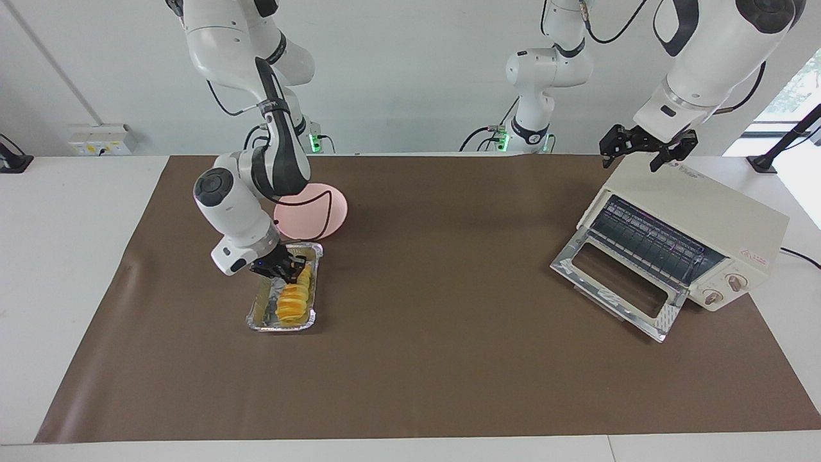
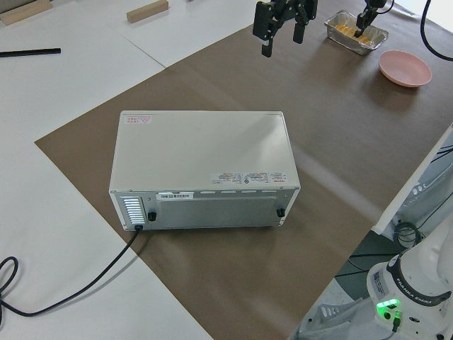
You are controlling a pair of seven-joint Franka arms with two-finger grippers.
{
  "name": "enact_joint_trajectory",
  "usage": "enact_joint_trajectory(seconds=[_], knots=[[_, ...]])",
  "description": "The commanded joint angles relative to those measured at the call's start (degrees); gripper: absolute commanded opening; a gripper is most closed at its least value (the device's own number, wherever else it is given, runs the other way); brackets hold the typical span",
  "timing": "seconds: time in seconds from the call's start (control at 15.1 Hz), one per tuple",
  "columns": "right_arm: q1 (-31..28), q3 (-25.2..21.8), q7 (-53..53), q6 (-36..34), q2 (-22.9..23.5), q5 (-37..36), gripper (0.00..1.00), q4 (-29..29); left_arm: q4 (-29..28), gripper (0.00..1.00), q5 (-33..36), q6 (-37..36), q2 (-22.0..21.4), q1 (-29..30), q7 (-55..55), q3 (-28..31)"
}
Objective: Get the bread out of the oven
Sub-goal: 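Lower the right gripper into the tray and grasp the bread roll, then lift the bread roll with the right gripper onto the pink plate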
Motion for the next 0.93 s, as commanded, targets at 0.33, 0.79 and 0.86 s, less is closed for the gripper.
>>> enact_joint_trajectory(seconds=[0.33, 0.79, 0.86], knots=[[-0.45, 0.33, 0.77, -21.37, -8.97, 0.68, 0.00, 6.59, -0.89, 1.00, 0.93, 0.56, -1.09, 0.52, 0.44, -0.39], [1.49, 0.41, 0.86, -28.09, -26.28, 1.47, 0.00, -15.27, -0.89, 1.00, 0.93, 0.56, -1.09, 0.52, 0.44, -0.39], [1.49, 0.41, 0.51, -27.56, -28.48, 3.13, 0.00, -18.87, -0.89, 1.00, 0.93, 0.56, -1.09, 0.52, 0.44, -0.39]])
